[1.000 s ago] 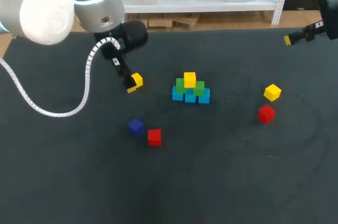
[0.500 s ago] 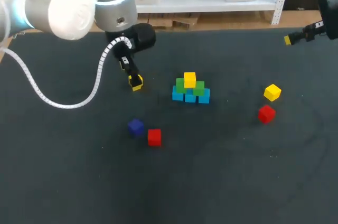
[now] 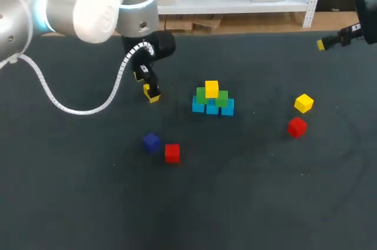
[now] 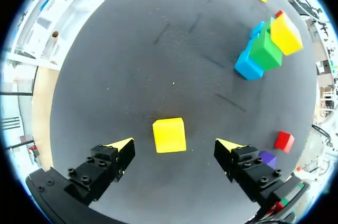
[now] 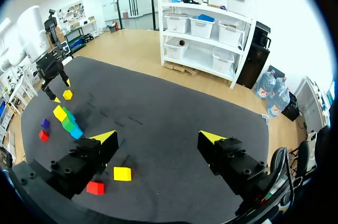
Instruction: Place the blue cubes, place green cubes on the blue cubes, place the yellow cubes on the green cubes, then place the red cubes on the yellow cubes, and place purple cube on the red cubes.
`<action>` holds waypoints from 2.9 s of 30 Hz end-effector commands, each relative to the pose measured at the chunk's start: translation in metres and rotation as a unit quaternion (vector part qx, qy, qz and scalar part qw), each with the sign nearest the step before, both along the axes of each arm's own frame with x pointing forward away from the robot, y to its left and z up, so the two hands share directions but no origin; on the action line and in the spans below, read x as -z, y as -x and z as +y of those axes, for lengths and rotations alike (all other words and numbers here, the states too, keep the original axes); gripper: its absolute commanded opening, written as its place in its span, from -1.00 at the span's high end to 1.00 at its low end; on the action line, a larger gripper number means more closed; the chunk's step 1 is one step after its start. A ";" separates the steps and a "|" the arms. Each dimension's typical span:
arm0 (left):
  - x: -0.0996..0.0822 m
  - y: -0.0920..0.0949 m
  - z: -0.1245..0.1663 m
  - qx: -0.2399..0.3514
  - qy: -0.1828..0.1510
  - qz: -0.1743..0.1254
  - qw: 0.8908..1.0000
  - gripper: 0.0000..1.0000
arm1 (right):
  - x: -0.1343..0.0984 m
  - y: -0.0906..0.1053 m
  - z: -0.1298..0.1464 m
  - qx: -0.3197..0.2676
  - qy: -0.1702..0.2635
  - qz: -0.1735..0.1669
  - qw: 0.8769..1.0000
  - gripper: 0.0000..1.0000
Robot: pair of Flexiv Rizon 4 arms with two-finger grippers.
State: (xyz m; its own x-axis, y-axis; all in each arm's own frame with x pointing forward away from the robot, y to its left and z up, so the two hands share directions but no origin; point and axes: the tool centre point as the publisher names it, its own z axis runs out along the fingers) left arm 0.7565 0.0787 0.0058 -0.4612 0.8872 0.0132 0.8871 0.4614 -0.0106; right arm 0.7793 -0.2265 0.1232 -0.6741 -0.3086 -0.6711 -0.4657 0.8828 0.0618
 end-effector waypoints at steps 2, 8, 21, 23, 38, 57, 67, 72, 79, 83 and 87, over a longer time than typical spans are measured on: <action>0.006 0.002 -0.004 0.011 -0.006 0.003 1.000 -0.97 | 0.000 0.000 0.001 0.002 0.002 0.000 1.000 -1.00; 0.009 0.004 -0.008 0.010 -0.029 -0.006 1.000 0.26 | 0.000 0.000 0.001 0.002 0.002 0.000 1.000 -1.00; -0.039 0.015 -0.017 0.067 -0.019 -0.014 0.997 1.00 | 0.000 0.000 0.001 0.002 0.002 0.000 1.000 -1.00; -0.049 0.022 -0.017 0.094 -0.013 -0.012 0.995 1.00 | 0.000 0.000 0.001 0.002 0.002 0.000 1.000 -1.00; -0.110 0.070 -0.056 0.238 0.061 0.000 0.969 1.00 | 0.000 0.000 0.001 0.002 0.002 0.000 1.000 -1.00; -0.106 0.104 -0.136 0.313 0.049 0.058 0.947 1.00 | 0.000 0.000 0.001 0.002 0.002 0.000 1.000 -1.00; -0.086 0.086 -0.129 0.316 0.008 0.054 0.947 1.00 | 0.000 0.000 0.001 0.002 0.002 0.000 1.000 -1.00; -0.081 0.079 -0.126 0.307 0.005 0.056 0.950 1.00 | 0.000 0.000 0.001 0.002 0.002 0.000 1.000 -1.00; -0.073 0.071 -0.123 0.300 -0.006 0.053 0.952 1.00 | 0.000 0.000 0.001 0.002 0.002 0.000 1.000 -1.00; -0.071 0.066 -0.124 0.293 -0.005 0.053 0.955 1.00 | 0.000 0.000 0.001 0.002 0.002 0.000 1.000 -1.00; -0.069 0.062 -0.124 0.289 -0.004 0.054 0.956 1.00 | 0.000 0.000 0.001 0.002 0.002 0.000 1.000 -1.00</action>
